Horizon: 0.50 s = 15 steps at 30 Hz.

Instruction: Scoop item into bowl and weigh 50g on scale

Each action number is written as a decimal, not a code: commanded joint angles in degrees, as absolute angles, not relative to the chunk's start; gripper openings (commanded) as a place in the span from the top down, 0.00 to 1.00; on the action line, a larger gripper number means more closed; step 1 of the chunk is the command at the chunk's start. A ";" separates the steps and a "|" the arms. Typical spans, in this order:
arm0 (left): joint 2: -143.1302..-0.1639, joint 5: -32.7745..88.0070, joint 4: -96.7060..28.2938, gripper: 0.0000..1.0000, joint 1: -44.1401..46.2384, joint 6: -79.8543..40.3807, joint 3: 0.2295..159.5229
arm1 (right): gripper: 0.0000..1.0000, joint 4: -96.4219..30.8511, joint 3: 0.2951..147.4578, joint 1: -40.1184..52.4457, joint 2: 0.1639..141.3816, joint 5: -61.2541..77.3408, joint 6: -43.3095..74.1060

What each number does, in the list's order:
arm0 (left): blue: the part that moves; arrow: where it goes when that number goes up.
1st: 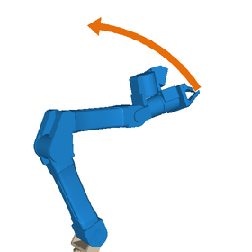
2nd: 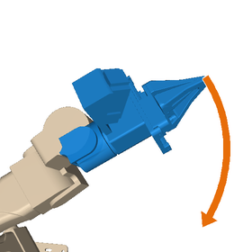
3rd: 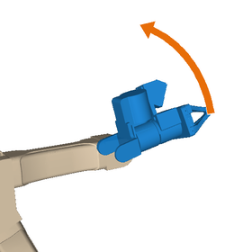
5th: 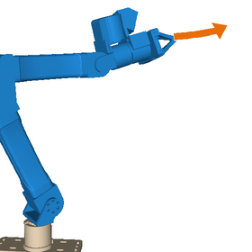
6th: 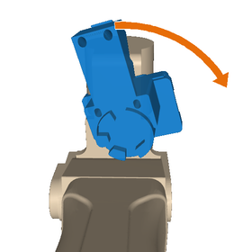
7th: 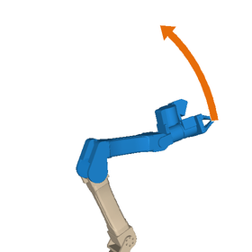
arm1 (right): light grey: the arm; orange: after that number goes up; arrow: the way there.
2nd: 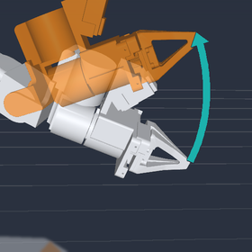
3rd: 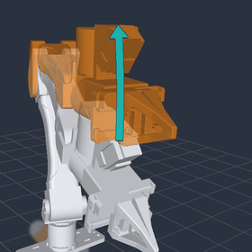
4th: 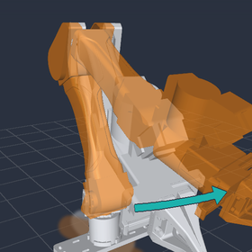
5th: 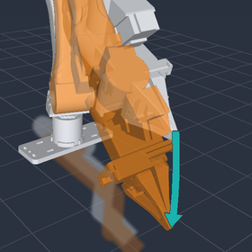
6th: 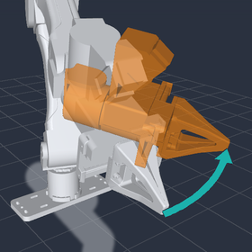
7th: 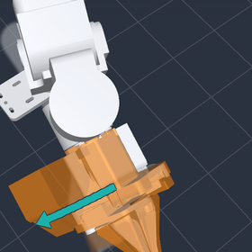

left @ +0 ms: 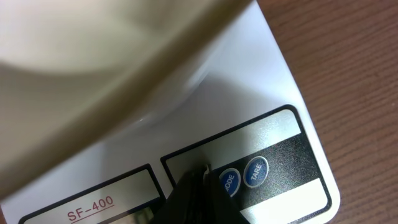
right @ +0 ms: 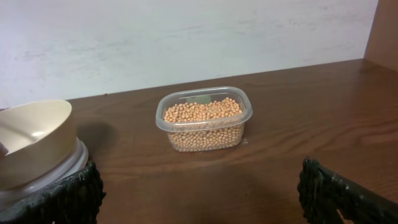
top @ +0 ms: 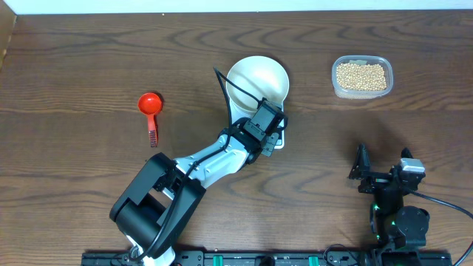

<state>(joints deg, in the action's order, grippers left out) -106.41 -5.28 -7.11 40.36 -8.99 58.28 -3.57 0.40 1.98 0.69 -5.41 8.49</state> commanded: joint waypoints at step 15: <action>-112.31 -10.17 -11.97 0.93 39.66 -9.74 55.55 | 0.01 -3.68 0.30 2.46 0.32 -5.67 8.05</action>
